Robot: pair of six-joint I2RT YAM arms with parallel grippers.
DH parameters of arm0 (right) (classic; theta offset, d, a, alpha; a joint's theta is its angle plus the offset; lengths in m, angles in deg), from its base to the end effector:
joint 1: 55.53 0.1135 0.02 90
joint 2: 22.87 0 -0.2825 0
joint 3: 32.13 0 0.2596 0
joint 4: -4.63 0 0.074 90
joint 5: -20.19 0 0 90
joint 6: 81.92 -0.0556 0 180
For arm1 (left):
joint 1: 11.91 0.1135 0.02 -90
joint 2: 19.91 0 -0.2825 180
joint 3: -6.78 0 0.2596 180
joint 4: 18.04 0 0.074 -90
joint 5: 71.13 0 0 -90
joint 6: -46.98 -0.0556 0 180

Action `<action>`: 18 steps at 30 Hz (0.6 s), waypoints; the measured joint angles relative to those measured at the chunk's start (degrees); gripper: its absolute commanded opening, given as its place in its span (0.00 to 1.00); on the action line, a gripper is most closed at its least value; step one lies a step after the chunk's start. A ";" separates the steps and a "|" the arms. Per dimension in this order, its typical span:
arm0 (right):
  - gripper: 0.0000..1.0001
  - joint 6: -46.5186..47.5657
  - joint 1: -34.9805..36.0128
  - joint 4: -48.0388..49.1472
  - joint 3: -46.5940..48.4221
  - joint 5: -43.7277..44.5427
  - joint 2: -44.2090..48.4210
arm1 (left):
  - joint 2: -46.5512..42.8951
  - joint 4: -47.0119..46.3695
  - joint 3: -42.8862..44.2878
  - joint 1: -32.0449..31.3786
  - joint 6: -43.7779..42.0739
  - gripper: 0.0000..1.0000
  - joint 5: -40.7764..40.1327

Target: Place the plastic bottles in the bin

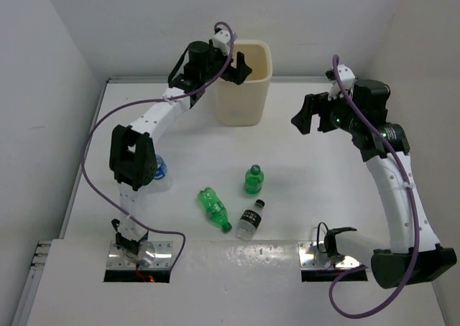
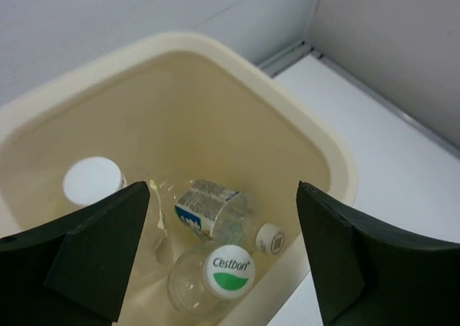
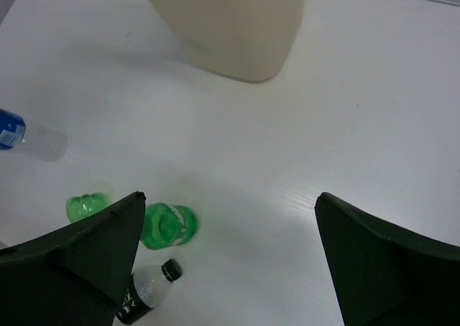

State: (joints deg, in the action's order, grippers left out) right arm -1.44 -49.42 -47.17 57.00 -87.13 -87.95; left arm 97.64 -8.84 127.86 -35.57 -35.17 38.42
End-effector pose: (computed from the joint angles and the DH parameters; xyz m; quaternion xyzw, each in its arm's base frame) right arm 0.2473 0.0431 0.4163 -0.0526 0.8482 0.1972 0.4887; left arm 0.4831 -0.2320 0.3675 0.2133 0.7078 -0.3007 0.6025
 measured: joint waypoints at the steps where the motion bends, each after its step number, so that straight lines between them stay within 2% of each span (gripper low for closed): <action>1: 0.98 0.22 0.00 0.26 -0.76 -1.20 0.17 | 0.00 0.59 1.14 0.17 0.81 0.90 -0.15; 5: 0.97 3.32 0.59 -0.15 -7.06 -5.90 1.73 | -1.86 1.79 5.49 2.03 3.98 0.91 0.31; 8: 0.92 7.34 2.89 -2.23 -12.74 -9.25 3.30 | -7.54 3.78 4.94 4.42 5.29 0.91 2.01; 9: 0.90 8.79 4.04 -3.21 -14.56 -10.40 4.04 | -10.75 3.87 3.17 5.44 5.38 0.91 3.21; 11: 0.79 12.79 6.54 -5.42 -17.73 -11.96 6.14 | -18.12 4.81 -1.53 7.34 5.18 0.90 5.95; 13: 0.74 16.96 10.14 -7.91 -20.61 -12.15 9.11 | -26.27 5.42 -7.87 9.40 4.07 0.90 8.81; 15: 0.73 19.08 15.63 -10.45 -22.73 -11.50 12.44 | -33.51 6.12 -13.97 10.82 3.08 0.90 10.88; 18: 0.77 20.33 22.73 -14.05 -22.88 -9.25 13.42 | -42.97 6.67 -24.15 12.24 3.43 0.90 12.61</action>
State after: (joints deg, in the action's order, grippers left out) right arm 18.89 -26.69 -61.22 34.11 -96.37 -74.53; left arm 54.67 -2.17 103.71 -23.33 -31.74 51.03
